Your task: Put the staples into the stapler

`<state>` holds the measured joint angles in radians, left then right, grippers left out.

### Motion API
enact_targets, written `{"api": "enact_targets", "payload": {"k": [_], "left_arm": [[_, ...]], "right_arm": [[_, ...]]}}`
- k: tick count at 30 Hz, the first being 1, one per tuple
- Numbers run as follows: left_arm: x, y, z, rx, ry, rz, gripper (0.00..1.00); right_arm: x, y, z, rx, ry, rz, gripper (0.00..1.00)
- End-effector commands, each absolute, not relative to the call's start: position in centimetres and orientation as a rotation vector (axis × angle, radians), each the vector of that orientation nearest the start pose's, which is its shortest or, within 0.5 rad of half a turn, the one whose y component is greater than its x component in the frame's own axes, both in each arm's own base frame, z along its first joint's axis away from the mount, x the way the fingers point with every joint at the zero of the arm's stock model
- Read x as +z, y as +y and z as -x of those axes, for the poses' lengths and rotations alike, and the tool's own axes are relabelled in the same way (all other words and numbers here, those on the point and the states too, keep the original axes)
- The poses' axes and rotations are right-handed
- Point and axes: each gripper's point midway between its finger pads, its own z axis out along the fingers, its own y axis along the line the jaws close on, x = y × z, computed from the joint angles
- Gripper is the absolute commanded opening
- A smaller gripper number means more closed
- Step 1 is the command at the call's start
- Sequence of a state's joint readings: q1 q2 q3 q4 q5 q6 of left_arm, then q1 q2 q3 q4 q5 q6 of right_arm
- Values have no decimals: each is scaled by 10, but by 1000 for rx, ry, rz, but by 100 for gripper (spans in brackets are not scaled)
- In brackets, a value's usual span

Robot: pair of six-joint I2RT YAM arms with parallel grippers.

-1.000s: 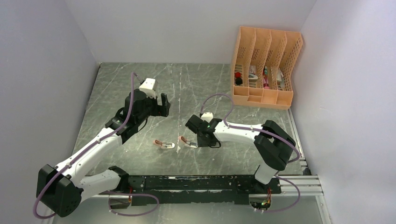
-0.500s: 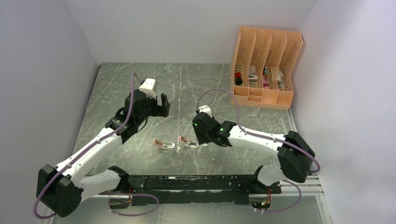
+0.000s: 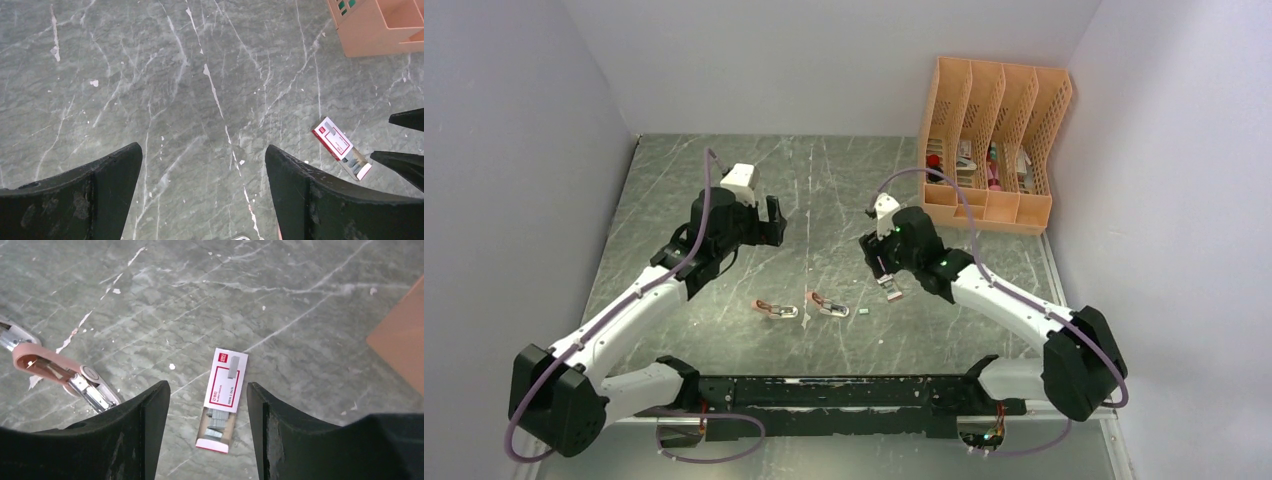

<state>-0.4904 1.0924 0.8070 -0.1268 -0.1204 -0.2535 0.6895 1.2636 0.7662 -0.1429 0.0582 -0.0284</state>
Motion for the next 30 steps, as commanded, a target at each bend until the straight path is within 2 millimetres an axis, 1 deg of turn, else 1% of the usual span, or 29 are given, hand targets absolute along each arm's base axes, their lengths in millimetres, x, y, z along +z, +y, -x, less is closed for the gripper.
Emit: {"api": "enact_targets", "payload": {"k": [1, 4, 8, 10, 13, 15, 17, 19, 20, 24, 26, 30], "left_arm": [[213, -169, -335, -441, 1985, -178, 98], [213, -165, -346, -430, 1995, -195, 98], [216, -152, -367, -412, 1988, -198, 99], [215, -144, -376, -402, 1993, -195, 99], [213, -129, -386, -368, 1999, -193, 99], [209, -120, -390, -329, 2003, -188, 99], [203, -115, -392, -305, 2014, -195, 99], [199, -108, -393, -292, 2019, -194, 99], [197, -105, -393, -285, 2020, -194, 99], [190, -96, -394, -257, 2038, -188, 100], [187, -93, -395, -255, 2048, -185, 99], [182, -90, -398, -255, 2062, -181, 99]], "right_arm": [[113, 235, -262, 509, 2022, 1040, 63], [98, 239, -257, 522, 1991, 1170, 63], [89, 243, -260, 500, 1869, 1329, 64], [85, 243, -255, 505, 1814, 1423, 64], [78, 238, -238, 580, 1825, 1528, 64], [75, 235, -219, 660, 1843, 1585, 64], [76, 232, -202, 718, 1813, 1633, 64], [71, 228, -193, 718, 1760, 1673, 63], [69, 226, -192, 698, 1730, 1687, 63], [62, 221, -200, 610, 1680, 1711, 61], [57, 218, -201, 589, 1674, 1734, 60], [52, 216, -204, 543, 1628, 1751, 60]]}}
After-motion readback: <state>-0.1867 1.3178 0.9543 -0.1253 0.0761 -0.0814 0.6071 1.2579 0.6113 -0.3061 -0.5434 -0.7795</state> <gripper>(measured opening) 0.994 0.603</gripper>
